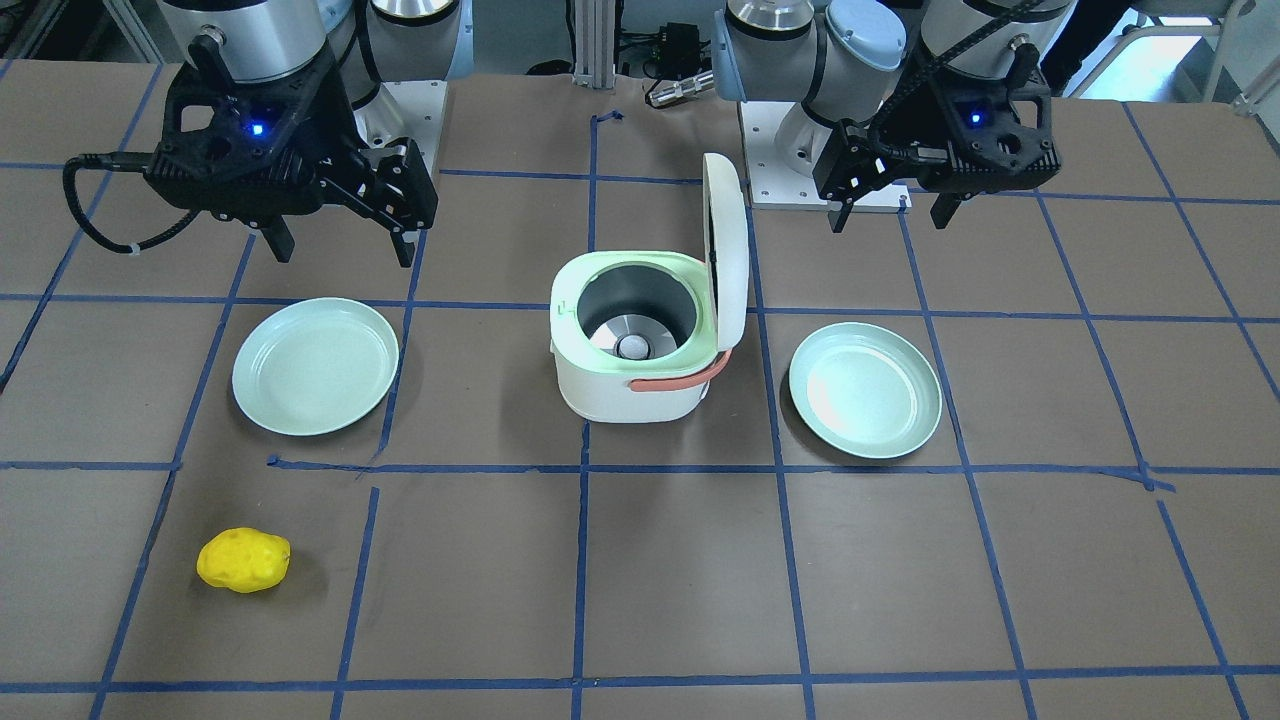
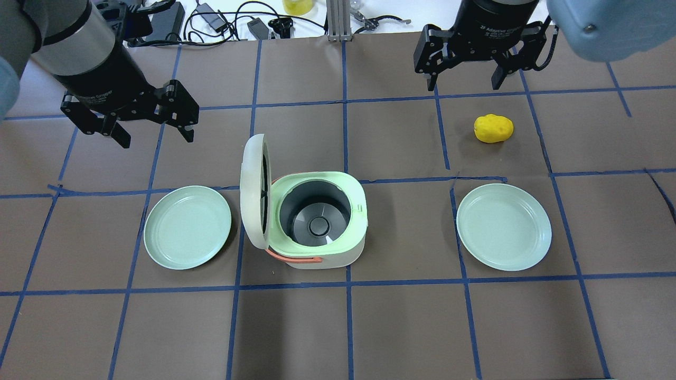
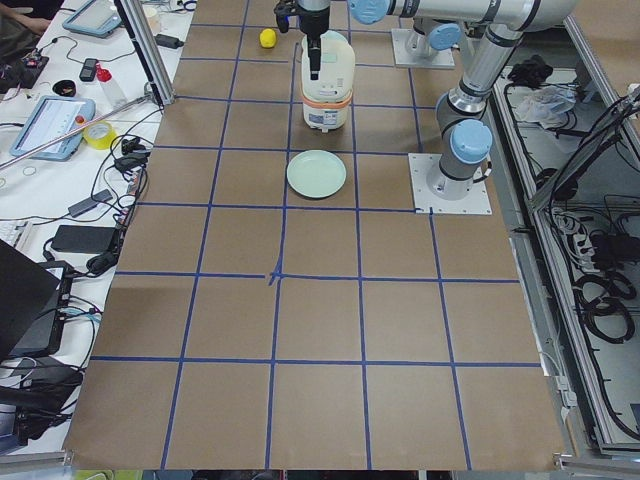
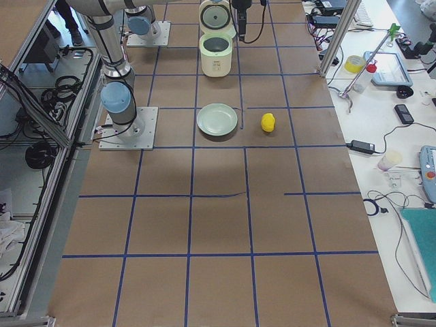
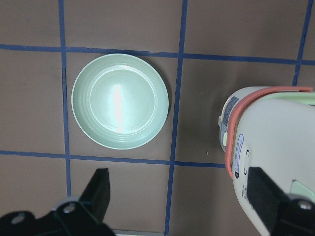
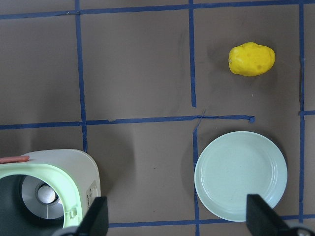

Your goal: Press rice cooker button

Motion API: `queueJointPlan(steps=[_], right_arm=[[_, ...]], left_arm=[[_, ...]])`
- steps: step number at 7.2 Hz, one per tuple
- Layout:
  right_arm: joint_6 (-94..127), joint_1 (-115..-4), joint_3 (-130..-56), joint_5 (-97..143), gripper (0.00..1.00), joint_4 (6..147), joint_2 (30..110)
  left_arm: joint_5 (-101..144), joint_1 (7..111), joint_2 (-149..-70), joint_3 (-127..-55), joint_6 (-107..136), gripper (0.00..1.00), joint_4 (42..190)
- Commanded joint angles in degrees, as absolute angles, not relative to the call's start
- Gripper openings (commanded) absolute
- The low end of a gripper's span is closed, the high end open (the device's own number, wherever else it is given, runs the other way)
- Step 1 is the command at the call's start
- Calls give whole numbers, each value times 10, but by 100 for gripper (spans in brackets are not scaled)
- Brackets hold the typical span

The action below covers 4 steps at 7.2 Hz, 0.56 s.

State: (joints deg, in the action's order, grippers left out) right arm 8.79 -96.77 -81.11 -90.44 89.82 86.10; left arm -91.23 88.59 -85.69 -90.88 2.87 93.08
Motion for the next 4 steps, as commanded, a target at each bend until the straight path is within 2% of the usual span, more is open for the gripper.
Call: queueJointPlan(steps=[1,4], right_arm=[[88,-968,-811,-903,100,896,861],[90,-968,-812,-905,100,903,861]], left_arm=[[-912,886,-857,-909,29,100,931],[-912,886,-857,-909,29,100,931]])
